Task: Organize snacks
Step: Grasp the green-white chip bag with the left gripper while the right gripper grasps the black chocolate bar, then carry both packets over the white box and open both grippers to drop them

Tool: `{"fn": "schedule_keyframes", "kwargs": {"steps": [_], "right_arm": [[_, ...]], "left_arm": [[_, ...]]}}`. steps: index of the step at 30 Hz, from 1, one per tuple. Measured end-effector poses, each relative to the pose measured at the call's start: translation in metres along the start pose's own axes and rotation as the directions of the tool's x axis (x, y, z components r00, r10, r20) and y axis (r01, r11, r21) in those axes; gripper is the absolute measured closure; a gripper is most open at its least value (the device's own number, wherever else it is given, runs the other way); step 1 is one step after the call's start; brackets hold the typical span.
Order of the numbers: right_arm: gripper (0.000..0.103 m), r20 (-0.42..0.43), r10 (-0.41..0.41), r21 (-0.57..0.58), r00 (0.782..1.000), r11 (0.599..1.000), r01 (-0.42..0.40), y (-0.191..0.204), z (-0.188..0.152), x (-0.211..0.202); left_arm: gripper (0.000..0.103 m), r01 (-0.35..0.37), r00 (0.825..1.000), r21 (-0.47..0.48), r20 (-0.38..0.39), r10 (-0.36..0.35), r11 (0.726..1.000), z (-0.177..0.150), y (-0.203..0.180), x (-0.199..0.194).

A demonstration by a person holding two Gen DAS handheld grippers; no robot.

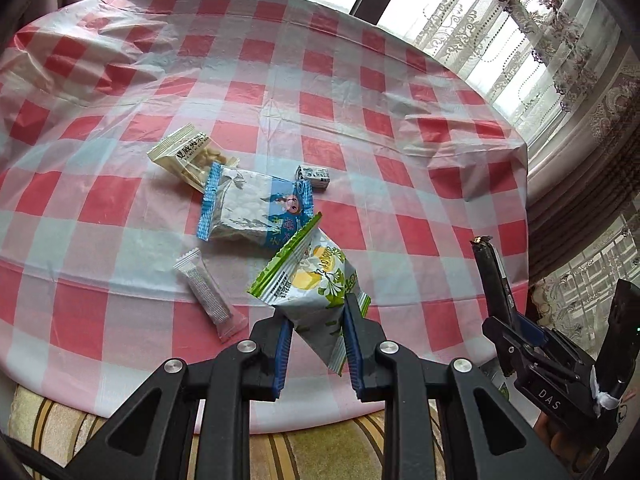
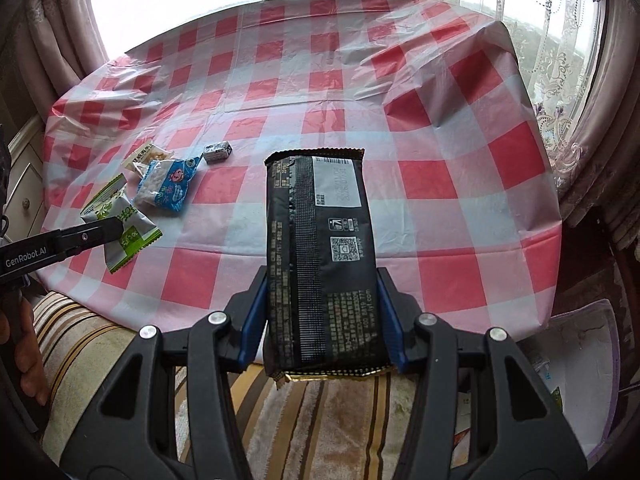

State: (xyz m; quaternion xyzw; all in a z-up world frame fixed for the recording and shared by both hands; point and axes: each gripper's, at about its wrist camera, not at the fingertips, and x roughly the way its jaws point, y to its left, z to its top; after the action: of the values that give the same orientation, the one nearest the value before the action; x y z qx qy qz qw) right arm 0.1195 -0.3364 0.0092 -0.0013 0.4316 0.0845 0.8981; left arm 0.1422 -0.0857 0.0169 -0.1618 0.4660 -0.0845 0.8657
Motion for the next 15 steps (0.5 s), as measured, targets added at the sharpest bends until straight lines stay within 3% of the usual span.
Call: {"fn": "schedule_keyframes", "kwargs": {"steps": [9, 15], "right_arm": [[0.049, -0.012, -0.077, 0.102, 0.997, 0.992, 0.077, -0.062, -0.034, -0.021], [0.049, -0.032, -0.154, 0.204, 0.988, 0.966, 0.157, -0.117, -0.061, -0.04]], "left_arm": [[0.078, 0.067, 0.997, 0.102, -0.057, -0.061, 0.993, -0.013, -0.058, 0.011], [0.078, 0.131, 0.987, 0.177, -0.118, -0.111, 0.976, -0.026, -0.103, 0.022]]}}
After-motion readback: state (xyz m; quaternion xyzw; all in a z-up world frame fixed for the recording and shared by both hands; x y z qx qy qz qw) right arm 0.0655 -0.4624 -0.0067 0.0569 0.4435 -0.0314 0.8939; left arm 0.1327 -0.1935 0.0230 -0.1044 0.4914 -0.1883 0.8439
